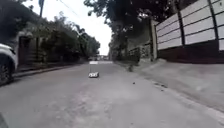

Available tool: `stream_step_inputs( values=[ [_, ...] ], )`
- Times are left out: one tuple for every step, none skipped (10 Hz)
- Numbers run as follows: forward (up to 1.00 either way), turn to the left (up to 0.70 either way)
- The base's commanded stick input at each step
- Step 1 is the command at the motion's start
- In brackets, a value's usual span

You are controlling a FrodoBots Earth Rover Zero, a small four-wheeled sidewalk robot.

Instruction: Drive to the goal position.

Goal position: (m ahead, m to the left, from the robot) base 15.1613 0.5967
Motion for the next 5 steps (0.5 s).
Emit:
stream_step_inputs(
  values=[
    [1.0,0.0],
    [1.0,0.0],
    [1.0,0.0],
    [1.0,0.0],
    [1.0,0.0]
  ],
)
